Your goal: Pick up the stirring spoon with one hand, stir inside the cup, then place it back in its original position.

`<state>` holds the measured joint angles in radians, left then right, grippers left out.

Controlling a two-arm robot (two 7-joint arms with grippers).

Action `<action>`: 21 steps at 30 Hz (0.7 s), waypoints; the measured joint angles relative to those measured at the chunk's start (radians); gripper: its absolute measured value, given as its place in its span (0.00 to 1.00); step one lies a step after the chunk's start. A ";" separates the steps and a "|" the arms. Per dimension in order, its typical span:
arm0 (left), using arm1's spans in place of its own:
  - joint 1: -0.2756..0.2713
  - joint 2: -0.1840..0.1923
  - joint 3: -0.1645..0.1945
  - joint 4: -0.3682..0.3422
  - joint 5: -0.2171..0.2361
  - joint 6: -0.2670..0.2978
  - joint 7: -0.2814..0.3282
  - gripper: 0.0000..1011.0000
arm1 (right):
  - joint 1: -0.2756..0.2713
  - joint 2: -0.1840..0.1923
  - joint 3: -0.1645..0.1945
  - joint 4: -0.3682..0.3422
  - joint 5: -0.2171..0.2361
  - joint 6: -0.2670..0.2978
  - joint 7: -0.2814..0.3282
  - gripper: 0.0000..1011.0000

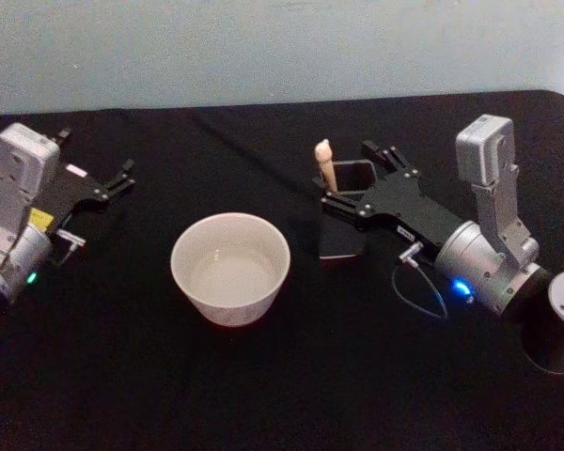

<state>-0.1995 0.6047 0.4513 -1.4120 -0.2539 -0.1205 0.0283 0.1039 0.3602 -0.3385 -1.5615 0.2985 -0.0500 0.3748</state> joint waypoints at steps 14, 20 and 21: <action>0.000 0.000 0.000 0.000 0.000 0.000 0.000 0.99 | -0.007 -0.027 0.097 -0.028 -0.028 -0.082 -0.101 0.99; 0.000 0.000 0.000 0.000 0.000 0.000 0.000 0.99 | -0.003 -0.056 0.125 0.031 -0.127 -0.066 -0.214 0.99; 0.000 0.000 0.000 0.000 0.000 0.000 0.000 0.99 | -0.003 -0.058 0.126 0.040 -0.136 -0.062 -0.222 0.99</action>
<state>-0.1995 0.6047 0.4514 -1.4120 -0.2539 -0.1205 0.0283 0.1011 0.3018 -0.2120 -1.5213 0.1628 -0.1116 0.1526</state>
